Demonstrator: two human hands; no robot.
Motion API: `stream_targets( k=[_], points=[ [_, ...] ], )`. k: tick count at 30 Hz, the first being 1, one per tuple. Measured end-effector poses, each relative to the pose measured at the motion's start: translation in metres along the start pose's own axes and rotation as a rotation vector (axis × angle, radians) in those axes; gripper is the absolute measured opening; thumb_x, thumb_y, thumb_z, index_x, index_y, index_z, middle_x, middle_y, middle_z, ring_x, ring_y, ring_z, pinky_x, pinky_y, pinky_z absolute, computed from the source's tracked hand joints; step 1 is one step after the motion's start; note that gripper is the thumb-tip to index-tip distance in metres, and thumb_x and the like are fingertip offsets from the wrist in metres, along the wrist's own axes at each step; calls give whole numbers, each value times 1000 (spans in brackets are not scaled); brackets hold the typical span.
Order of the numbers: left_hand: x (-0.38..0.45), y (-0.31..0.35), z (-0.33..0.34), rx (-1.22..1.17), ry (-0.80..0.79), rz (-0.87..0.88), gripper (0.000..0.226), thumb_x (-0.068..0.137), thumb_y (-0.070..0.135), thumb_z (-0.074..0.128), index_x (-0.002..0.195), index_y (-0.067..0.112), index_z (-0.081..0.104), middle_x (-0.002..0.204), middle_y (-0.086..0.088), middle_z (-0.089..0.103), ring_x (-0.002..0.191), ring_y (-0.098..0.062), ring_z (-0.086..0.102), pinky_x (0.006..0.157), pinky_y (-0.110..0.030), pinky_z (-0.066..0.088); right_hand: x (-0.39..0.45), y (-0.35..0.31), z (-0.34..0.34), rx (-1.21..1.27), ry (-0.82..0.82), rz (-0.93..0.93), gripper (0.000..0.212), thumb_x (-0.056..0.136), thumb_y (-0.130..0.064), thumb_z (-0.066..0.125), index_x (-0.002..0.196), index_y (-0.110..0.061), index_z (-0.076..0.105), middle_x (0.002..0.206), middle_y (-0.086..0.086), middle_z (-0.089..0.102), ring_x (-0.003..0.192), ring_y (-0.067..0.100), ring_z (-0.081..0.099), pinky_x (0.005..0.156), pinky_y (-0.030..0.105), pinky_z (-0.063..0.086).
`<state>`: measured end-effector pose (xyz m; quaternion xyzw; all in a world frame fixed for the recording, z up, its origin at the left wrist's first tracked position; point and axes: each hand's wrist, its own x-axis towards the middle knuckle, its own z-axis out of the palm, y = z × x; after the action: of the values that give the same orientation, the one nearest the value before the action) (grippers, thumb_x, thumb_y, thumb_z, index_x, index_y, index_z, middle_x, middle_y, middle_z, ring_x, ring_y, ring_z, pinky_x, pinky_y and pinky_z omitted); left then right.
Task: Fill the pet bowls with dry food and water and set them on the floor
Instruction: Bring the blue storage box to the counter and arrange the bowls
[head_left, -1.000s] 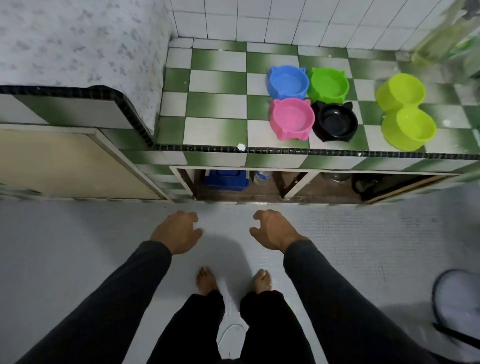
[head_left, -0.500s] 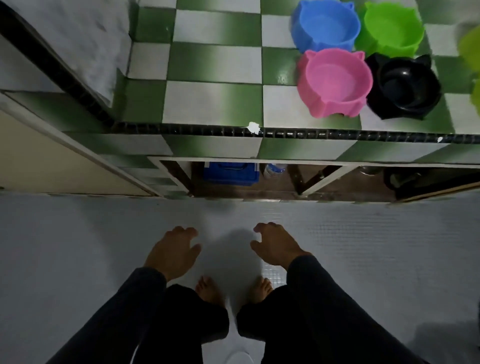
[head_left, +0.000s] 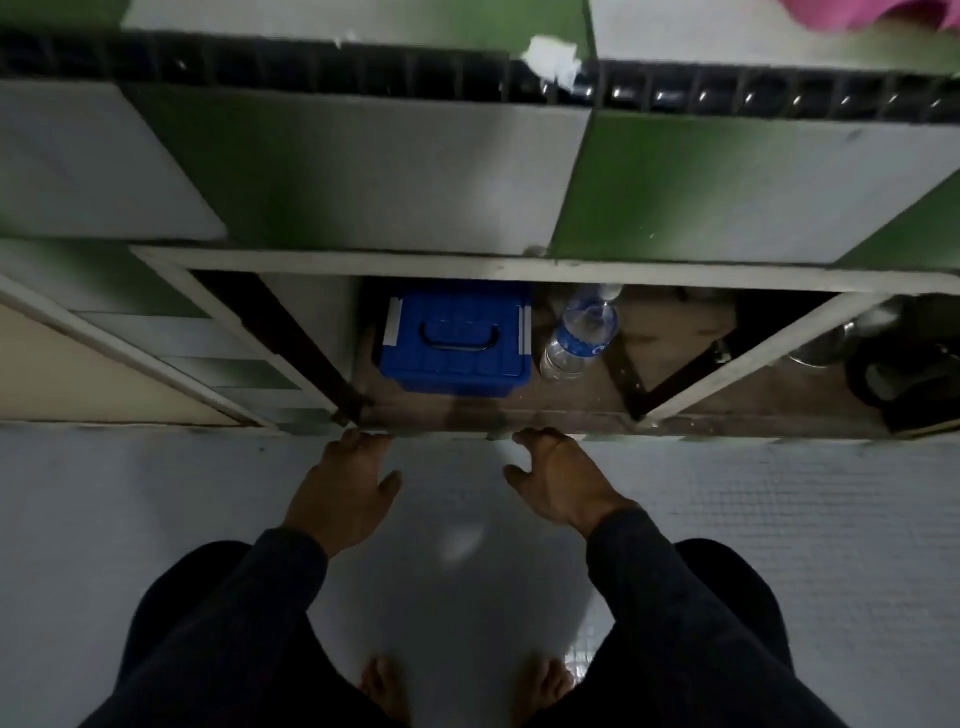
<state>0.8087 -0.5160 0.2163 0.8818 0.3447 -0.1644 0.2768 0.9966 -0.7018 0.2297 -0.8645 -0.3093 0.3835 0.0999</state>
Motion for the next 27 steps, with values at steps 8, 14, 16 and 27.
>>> stream_targets(
  k=[8,14,16,27],
  points=[
    [73,-17,23,-78,180,113,47,100,28,64,143,12,55,142,-14,51,128,-31,51,105,-32,39,76,18,19,3,165,-49,45,94,-35,65,135,-18,59,130,10,62,117,30,60,101,36,50],
    [111,-25,18,-111,223,157,53,102,30,61,151,14,48,144,-13,48,130,-26,50,104,-20,29,99,14,7,29,223,-36,64,98,-44,61,154,-20,41,149,11,50,131,31,53,110,39,46],
    [123,-24,16,-131,246,157,56,102,33,60,154,16,44,150,-13,43,133,-26,48,107,-22,29,106,11,1,12,236,-40,66,100,-46,58,156,-20,36,153,11,46,135,30,50,111,37,42],
    [194,-35,25,-144,193,101,70,101,53,54,161,31,26,167,-8,20,152,-31,25,123,-49,29,172,12,-1,26,293,-62,75,97,-61,52,159,-29,26,161,11,26,142,34,39,116,45,37]
  ],
)
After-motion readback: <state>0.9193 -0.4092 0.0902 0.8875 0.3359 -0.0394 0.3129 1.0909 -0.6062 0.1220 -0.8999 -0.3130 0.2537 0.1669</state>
